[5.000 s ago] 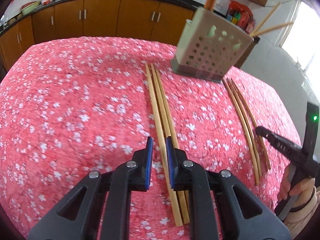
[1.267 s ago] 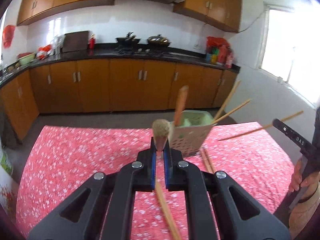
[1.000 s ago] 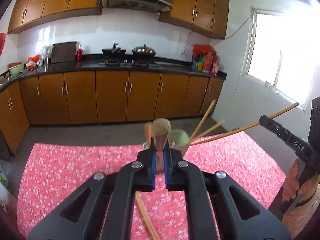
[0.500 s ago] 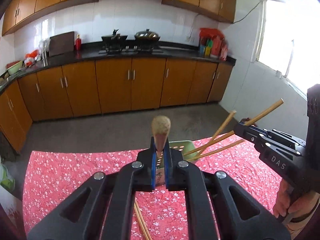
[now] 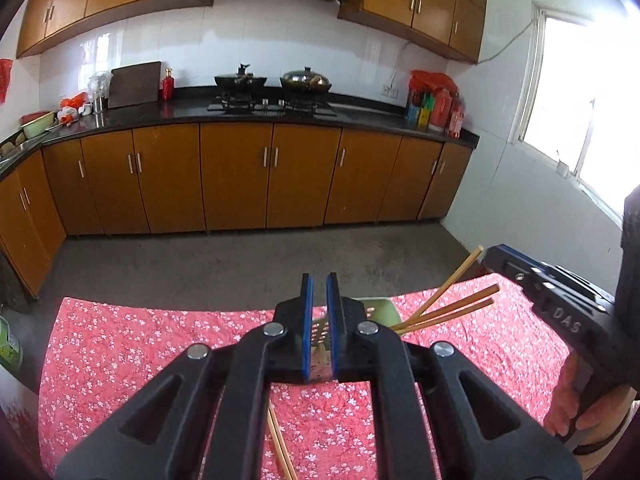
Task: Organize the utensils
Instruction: 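Open the left gripper over the holder while the right gripper opens, dropping both chopsticks in, then lower the left gripper onto another chopstick and close it while the right gripper grasps one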
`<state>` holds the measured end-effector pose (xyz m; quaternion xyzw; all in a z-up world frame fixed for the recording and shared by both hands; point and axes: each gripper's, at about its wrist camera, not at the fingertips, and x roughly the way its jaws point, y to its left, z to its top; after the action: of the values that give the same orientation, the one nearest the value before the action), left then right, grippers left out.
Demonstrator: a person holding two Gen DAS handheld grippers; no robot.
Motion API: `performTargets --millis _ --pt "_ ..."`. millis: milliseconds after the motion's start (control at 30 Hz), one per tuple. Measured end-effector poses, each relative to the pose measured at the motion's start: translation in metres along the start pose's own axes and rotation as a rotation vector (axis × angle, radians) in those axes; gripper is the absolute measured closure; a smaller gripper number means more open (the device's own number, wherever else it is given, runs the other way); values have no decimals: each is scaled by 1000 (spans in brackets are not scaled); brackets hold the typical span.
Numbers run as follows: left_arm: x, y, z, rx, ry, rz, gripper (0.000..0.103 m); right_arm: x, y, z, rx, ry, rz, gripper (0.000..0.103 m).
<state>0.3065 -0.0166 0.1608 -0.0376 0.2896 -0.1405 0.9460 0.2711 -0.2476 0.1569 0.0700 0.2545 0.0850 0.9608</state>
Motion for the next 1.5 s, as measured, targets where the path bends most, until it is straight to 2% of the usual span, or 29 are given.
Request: performTargets --millis 200,333,467,567,667,800,900,1033,1067,1133,1267,1500 --pt "-45 9 -7 -19 -84 13 94 -52 -20 -6 12 -129 -44 88" --pt "-68 28 -34 -40 -97 52 90 -66 -48 -39 56 -121 -91 88" --pt "-62 49 -81 -43 -42 115 88 -37 -78 -95 95 22 -130 88" --pt "-35 66 -124 -76 57 152 88 9 -91 -151 151 211 -101 88" --pt "-4 76 -168 -123 155 171 88 43 -84 -190 169 324 -36 88" --pt "13 83 -206 -176 220 139 88 64 -60 -220 148 395 7 88" --pt "19 79 -219 -194 240 116 88 75 -51 -228 121 422 9 88" --pt "26 71 -229 -178 256 92 88 83 -46 -233 75 432 -32 89" --pt "28 68 -229 -174 260 85 88 84 -44 -234 65 424 -41 94" --pt "31 62 -232 -166 272 66 88 84 -47 -232 54 414 -83 95" --pt "41 49 -242 -143 302 30 89 83 -69 -230 120 392 -145 95" --pt "55 32 -256 -104 349 20 90 77 -79 -234 124 385 -155 95"
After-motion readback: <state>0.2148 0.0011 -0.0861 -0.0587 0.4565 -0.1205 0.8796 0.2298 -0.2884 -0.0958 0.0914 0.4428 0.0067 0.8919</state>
